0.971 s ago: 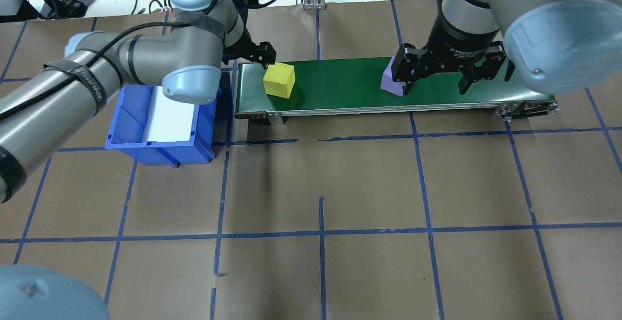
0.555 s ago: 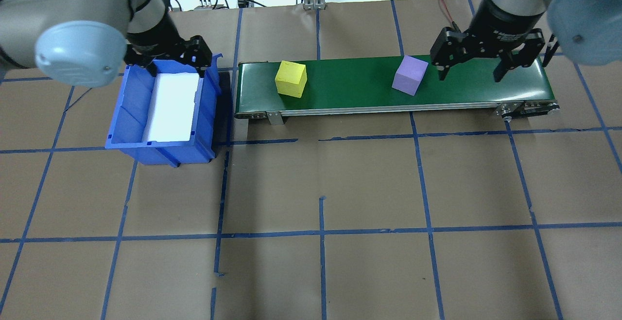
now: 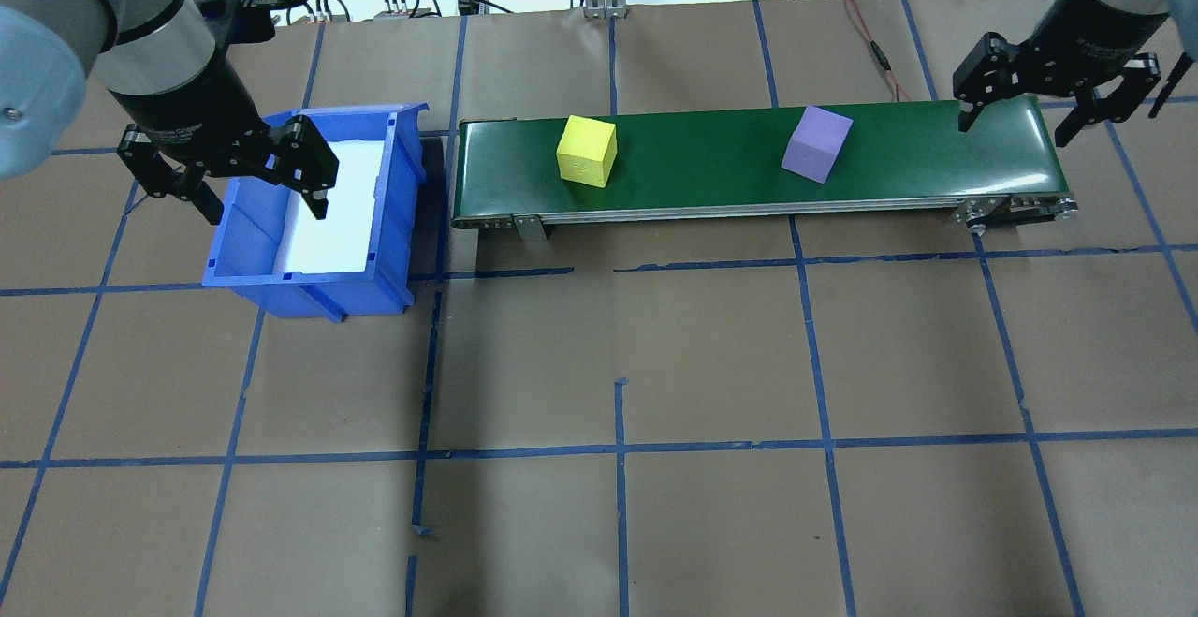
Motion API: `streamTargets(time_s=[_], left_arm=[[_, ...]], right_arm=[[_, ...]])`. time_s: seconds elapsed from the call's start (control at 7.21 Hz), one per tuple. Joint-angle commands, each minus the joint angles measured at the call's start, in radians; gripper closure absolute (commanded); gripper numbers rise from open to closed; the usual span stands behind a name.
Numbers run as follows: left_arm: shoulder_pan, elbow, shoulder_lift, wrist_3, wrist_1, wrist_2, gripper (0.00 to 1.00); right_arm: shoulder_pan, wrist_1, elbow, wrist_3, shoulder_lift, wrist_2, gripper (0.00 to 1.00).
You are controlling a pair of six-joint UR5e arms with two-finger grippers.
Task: Move block left to right into plate
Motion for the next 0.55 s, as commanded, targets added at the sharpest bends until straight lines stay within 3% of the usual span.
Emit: streamTargets(time_s=[0.0, 0.14, 0.28, 0.42], left_arm=[[0.001, -0.002, 0.003, 0.0, -0.014, -0.034, 0.0], [-0.001, -0.004, 0.003, 0.0, -0.014, -0.034, 0.0], [0.001, -0.008, 0.003, 0.0, -0.014, -0.037, 0.0], [0.001, -0.008, 0.004, 0.0, -0.014, -0.037, 0.0]], right_arm=[[-0.02, -0.136, 0.004, -0.098, 0.114, 0.117, 0.0], [-0.02, -0.155, 0.004, -0.115, 0.136, 0.155, 0.0], [-0.02, -0.157, 0.012, -0.105, 0.144, 0.251, 0.0], [-0.02, -0.163, 0.016, -0.105, 0.151, 0.258, 0.0]])
